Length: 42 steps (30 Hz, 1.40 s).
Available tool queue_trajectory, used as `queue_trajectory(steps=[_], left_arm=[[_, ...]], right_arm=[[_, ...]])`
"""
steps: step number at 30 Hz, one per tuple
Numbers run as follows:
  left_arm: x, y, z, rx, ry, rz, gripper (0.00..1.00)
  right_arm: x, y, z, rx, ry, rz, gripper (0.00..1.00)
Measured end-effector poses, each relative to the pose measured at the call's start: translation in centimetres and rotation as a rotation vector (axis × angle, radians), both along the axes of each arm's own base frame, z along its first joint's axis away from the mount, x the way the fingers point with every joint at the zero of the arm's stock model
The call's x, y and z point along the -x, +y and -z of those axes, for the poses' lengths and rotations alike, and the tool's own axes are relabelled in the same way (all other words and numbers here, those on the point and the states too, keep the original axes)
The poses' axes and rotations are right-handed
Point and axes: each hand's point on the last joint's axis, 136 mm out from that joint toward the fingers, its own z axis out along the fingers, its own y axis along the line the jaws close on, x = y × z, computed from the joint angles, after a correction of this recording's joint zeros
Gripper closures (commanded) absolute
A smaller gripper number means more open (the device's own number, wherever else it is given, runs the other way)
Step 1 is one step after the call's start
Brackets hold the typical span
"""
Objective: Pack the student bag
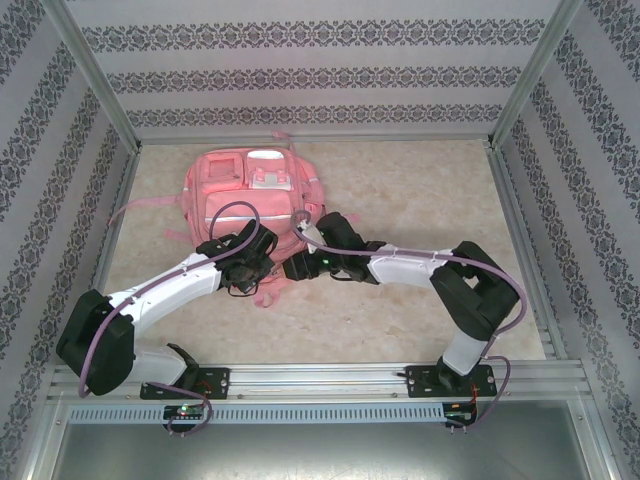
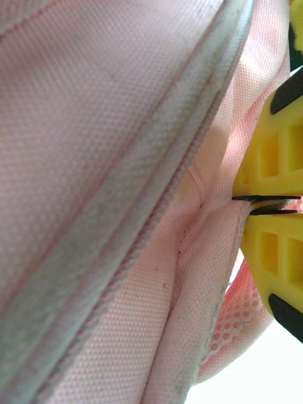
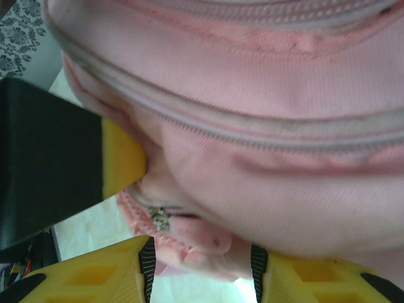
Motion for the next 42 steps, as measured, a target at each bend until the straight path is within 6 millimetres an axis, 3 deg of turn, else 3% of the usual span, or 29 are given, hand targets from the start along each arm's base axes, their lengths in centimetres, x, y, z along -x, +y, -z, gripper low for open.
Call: queue_trajectory(steps=[5,10,14,18,27,42], left_arm=[[0.0,0.0,0.0,0.000,0.000,0.000,0.86],[0.0,0.0,0.0,0.000,0.000,0.001,0.86],[0.0,0.0,0.0,-0.001,-0.001,0.003,0.86],[0.0,0.0,0.0,-0.002,0.001,0.003,0.86],[-0.1,-0.1,0.0,-0.002,0.002,0.004,0.86],[-0.2,0.0,0.0,0.002,0.006,0.000,0.89]], right_arm=[[-0.5,0.3,1.1,0.008,0.031,0.003,0.54],[-0.7,0.9,0.8,-0.006,0.049,-0.002,0.56],[-0.6,1.0,0.7,-0.013,0.053,-0.009,0.65],[-0.5,1.0,0.6,-0.015,0.058,-0.009,0.66],[0.8,1.1,0.6,-0.014,0.054,-0.041,0.71],[1.5,1.4,0.3,-0.014,0.029,-0.066,0.99]])
